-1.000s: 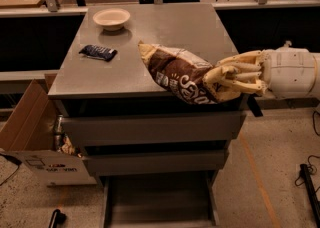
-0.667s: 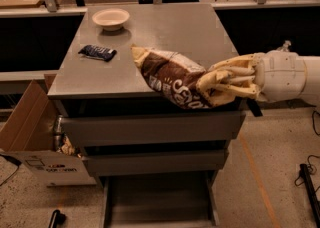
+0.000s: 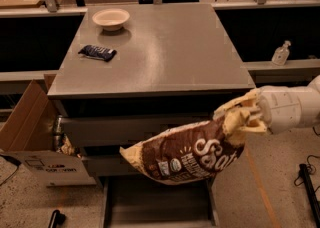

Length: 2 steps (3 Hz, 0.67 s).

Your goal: Place brown chip bag into bottom drawer

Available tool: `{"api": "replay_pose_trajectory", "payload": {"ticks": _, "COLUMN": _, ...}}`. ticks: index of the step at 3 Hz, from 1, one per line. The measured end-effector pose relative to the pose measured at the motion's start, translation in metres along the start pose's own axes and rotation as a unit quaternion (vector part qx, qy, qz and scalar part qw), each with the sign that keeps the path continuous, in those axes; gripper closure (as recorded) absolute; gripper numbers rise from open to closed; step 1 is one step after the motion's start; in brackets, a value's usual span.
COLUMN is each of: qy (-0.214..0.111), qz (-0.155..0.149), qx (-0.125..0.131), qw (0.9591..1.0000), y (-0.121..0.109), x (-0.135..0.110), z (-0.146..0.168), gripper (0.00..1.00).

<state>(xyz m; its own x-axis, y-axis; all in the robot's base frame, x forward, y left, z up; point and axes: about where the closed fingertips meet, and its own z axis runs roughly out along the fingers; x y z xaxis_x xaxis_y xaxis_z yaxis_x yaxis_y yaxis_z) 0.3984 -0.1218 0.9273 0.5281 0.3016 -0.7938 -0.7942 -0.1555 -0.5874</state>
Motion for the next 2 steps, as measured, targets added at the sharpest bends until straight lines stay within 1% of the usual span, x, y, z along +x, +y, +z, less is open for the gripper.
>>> {"api": "replay_pose_trajectory", "payload": {"ticks": 1, "qy": 0.068, "qz": 0.023, "qx": 0.010, "qw": 0.9974, "y": 0.030, "x": 0.015, "z": -0.028, "gripper": 1.00}}
{"api": "replay_pose_trajectory", "payload": {"ticks": 2, "qy": 0.190, "qz": 0.071, "qx": 0.034, "qw": 0.9785, "y": 0.050, "x": 0.066, "z": -0.072, "gripper": 1.00}}
